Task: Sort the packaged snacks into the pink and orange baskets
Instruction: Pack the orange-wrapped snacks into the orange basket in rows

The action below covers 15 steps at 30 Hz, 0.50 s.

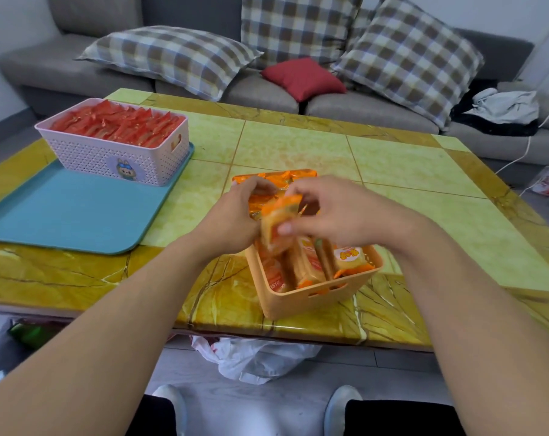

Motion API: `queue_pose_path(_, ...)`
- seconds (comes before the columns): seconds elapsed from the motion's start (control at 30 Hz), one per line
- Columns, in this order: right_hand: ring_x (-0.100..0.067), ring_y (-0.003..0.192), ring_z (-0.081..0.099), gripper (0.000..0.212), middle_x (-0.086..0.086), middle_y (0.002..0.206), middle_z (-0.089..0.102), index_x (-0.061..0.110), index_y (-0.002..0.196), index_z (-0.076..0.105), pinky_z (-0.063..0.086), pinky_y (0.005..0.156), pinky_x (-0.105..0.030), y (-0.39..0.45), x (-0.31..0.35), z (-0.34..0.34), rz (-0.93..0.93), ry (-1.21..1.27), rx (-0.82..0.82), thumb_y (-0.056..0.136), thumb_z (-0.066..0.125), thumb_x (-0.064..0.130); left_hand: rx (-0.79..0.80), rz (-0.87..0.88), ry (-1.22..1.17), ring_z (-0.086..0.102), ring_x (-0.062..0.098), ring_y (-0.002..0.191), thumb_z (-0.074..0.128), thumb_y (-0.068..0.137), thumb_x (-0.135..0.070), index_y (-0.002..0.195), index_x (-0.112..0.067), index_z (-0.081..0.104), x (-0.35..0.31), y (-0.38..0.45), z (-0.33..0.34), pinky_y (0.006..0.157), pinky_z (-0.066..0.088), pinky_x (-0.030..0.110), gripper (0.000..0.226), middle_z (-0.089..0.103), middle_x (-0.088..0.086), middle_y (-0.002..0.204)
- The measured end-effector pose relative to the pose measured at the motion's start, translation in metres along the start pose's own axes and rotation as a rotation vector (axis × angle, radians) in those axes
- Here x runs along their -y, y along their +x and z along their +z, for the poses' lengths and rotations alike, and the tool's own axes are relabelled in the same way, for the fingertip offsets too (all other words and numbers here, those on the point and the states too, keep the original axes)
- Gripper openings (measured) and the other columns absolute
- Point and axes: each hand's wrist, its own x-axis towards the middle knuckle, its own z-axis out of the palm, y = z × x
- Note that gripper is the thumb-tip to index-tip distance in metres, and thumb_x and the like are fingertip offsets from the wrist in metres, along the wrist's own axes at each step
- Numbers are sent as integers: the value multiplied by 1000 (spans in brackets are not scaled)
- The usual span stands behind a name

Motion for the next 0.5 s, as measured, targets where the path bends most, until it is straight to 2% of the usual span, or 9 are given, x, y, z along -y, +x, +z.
queue_pose_path(0.07, -8, 84, 69, 18, 10, 92, 74, 30, 95, 66, 51, 75, -33, 0, -7, -9, 42, 115, -184, 86, 77, 41, 5, 9, -5, 60, -3, 103, 80, 77, -10, 126, -27, 56, 2, -1, -2, 84, 50, 13, 58, 64, -16, 118)
queue_pose_path(0.17, -8, 78, 68, 30, 9, 89, 73, 35, 98, 53, 44, 65, -29, 3, -12, -3, 176, 149, -374, 84, 76, 49, 62, 32, -45, 58, -6, 109, 81, 74, -7, 130, -30, 55, 0, -4, -7, 82, 45, 5, 66, 62, -11, 128)
queue_pose_path(0.23, -8, 81, 69, 38, 9, 91, 74, 35, 101, 48, 45, 64, -28, 6, -10, 9, 208, 193, -431, 83, 78, 48, 105, 36, -115, 55, -1, 120, 79, 78, -18, 125, -32, 60, -4, -6, -9, 97, 43, 14, 53, 61, -10, 130)
queue_pose_path(0.3, -8, 84, 68, 43, 11, 94, 74, 32, 106, 46, 46, 64, -27, 9, -6, 18, 220, 182, -429, 82, 78, 49, 76, 16, -113, 44, 9, 137, 74, 84, -37, 114, -35, 66, -8, -9, -9, 114, 35, 37, 31, 59, -17, 129)
queue_pose_path(0.33, -9, 87, 68, 47, 12, 98, 73, 31, 108, 46, 48, 66, -29, 8, -5, 20, 236, 144, -421, 82, 77, 53, 38, 29, -97, 44, 7, 135, 73, 87, -41, 106, -33, 69, -9, -9, -7, 116, 32, 42, 20, 60, -22, 122)
queue_pose_path(0.4, -15, 93, 64, 54, 12, 105, 66, 29, 112, 47, 53, 77, -37, 3, -4, 23, 295, -40, -377, 80, 73, 63, -26, 84, -50, 45, -11, 115, 71, 93, -35, 92, -24, 70, -10, -9, -5, 117, 28, 40, 11, 60, -29, 109)
queue_pose_path(0.43, -17, 97, 62, 53, 10, 106, 64, 29, 112, 51, 52, 84, -40, -1, -4, 24, 318, -173, -334, 80, 72, 65, -44, 85, -25, 41, -14, 110, 70, 93, -33, 88, -23, 69, -11, -9, -3, 117, 24, 38, 12, 60, -28, 109)
queue_pose_path(0.47, -18, 101, 59, 47, 10, 105, 64, 30, 109, 56, 49, 90, -41, -4, -3, 26, 312, -297, -282, 80, 71, 64, -59, 67, -10, 38, -11, 114, 69, 93, -35, 85, -26, 67, -8, -8, -1, 118, 23, 38, 12, 61, -25, 111)
queue_pose_path(0.5, -18, 103, 57, 39, 11, 102, 64, 31, 105, 62, 45, 95, -41, -7, 0, 27, 273, -389, -227, 81, 72, 61, -72, 45, -2, 41, -2, 121, 69, 93, -38, 84, -30, 65, -7, -7, 0, 118, 25, 41, 13, 62, -23, 110)
